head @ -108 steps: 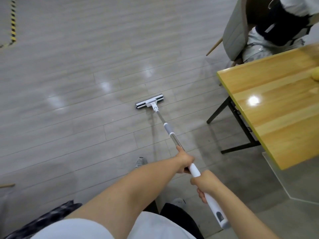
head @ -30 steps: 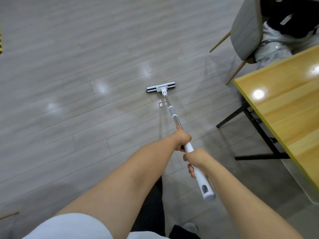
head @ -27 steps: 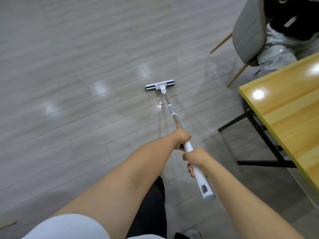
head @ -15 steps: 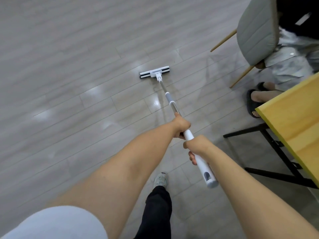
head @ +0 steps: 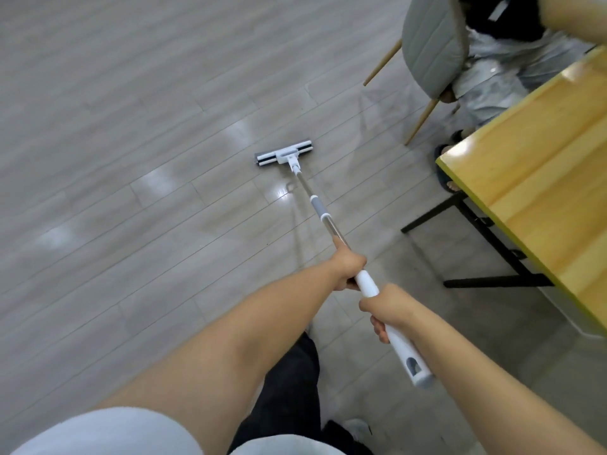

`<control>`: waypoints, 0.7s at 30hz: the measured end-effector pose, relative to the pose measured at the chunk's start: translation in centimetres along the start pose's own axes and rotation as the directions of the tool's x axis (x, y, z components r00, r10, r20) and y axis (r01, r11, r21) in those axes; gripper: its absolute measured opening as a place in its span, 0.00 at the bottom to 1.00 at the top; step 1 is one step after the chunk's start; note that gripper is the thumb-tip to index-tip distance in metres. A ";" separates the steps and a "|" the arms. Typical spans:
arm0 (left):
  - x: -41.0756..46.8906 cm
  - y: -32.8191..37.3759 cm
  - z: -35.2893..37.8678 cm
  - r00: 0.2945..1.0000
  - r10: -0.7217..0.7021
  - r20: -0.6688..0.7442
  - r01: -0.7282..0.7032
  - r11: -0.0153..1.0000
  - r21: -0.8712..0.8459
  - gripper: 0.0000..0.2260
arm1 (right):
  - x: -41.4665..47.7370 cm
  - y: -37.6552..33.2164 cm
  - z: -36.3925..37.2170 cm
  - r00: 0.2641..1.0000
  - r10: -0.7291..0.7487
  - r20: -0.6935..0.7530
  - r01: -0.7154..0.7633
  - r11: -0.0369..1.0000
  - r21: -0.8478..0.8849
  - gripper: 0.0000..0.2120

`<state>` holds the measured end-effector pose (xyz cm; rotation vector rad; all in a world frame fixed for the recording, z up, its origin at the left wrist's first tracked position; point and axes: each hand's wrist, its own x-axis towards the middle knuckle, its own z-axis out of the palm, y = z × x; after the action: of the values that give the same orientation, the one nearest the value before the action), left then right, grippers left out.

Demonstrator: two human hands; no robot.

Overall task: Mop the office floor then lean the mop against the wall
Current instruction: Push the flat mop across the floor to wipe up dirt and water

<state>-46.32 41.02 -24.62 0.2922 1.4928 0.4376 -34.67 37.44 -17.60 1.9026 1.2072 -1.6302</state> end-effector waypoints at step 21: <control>-15.0 -19.2 17.9 0.995 -0.042 -0.091 0.058 0.982 0.181 0.28 | -15.9 26.1 2.7 0.994 -0.105 -0.028 0.094 0.964 -0.248 0.08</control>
<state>-26.90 18.55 -18.68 0.3840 1.6253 0.2753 -15.48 14.71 -10.10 1.7531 1.4692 -1.4175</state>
